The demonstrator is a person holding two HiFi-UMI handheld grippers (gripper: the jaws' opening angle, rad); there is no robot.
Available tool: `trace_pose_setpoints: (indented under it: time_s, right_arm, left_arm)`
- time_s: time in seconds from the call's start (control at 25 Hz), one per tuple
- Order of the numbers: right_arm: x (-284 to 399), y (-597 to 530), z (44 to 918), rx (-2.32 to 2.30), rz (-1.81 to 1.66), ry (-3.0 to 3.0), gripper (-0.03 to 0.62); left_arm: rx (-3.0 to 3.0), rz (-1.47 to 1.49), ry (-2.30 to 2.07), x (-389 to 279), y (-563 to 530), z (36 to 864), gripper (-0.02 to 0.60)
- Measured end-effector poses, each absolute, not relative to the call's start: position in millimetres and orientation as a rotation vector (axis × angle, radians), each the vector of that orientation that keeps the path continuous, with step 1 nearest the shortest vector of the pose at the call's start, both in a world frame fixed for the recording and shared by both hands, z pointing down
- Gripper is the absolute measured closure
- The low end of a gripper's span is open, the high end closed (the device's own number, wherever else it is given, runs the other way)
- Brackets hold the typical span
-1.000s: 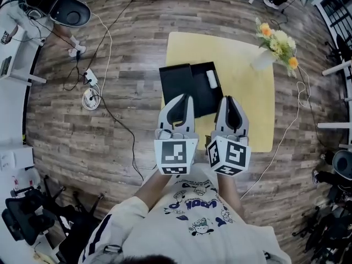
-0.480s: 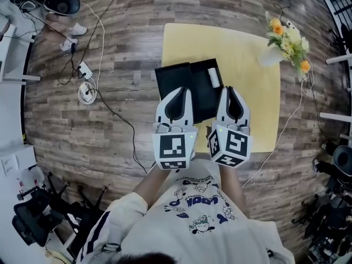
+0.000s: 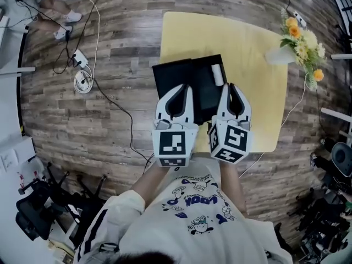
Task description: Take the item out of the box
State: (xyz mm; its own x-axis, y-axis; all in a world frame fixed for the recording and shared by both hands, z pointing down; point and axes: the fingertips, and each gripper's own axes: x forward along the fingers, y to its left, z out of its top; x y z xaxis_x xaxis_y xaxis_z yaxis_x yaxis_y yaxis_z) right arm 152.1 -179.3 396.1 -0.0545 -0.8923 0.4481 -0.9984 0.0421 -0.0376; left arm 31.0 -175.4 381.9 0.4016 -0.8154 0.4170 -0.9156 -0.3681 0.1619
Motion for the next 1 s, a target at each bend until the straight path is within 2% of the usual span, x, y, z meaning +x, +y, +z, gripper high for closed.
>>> trace_pose_setpoints:
  time_s: [1.0]
  right_arm:
    - [156, -205, 486, 1.722, 0.643, -1.785, 0.546]
  left_arm:
    - [2.165, 0.432, -1.427, 29, -204, 438, 0.552]
